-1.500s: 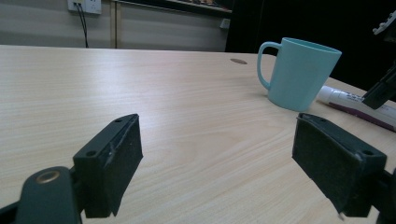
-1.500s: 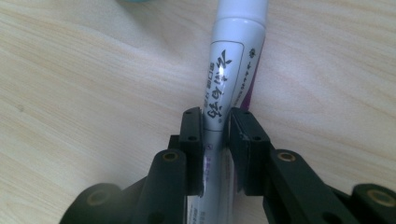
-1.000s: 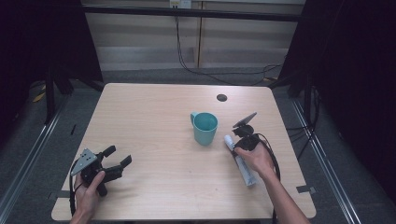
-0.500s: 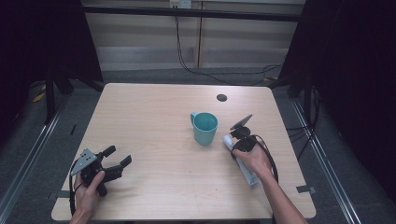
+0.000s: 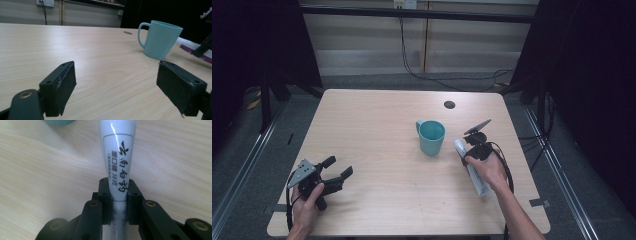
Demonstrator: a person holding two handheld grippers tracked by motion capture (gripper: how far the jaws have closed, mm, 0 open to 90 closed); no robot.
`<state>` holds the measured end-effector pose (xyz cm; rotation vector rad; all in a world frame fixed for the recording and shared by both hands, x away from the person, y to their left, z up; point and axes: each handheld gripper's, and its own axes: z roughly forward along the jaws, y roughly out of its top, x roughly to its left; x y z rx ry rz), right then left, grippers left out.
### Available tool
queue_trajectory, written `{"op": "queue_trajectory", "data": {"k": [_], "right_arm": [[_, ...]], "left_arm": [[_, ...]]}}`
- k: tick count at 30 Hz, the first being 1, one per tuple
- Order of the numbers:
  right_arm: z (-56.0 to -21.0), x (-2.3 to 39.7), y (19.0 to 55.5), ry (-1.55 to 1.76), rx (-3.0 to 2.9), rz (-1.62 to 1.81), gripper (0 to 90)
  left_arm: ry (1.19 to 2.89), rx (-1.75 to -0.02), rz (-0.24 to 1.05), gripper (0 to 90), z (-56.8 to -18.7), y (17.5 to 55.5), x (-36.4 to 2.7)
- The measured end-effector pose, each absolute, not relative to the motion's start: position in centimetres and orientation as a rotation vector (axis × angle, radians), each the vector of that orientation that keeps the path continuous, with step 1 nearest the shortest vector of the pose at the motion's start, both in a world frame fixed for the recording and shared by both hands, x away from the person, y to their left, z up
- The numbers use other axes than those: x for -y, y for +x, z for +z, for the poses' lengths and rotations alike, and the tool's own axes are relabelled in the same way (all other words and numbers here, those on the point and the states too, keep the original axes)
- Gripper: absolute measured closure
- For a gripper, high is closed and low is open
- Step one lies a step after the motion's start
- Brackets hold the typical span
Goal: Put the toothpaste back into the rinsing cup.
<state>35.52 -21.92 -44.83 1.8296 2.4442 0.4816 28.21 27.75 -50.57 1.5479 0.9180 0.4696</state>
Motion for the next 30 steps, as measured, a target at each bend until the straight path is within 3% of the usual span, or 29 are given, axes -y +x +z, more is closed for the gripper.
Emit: {"op": "queue_trajectory", "data": {"k": [30], "right_arm": [[-42.2,23.1,33.3,1.718,-2.271,0.906,78.2]], "left_arm": [[1.545,-0.922,0.464,15.8,-50.6,28.2,-27.8]]}}
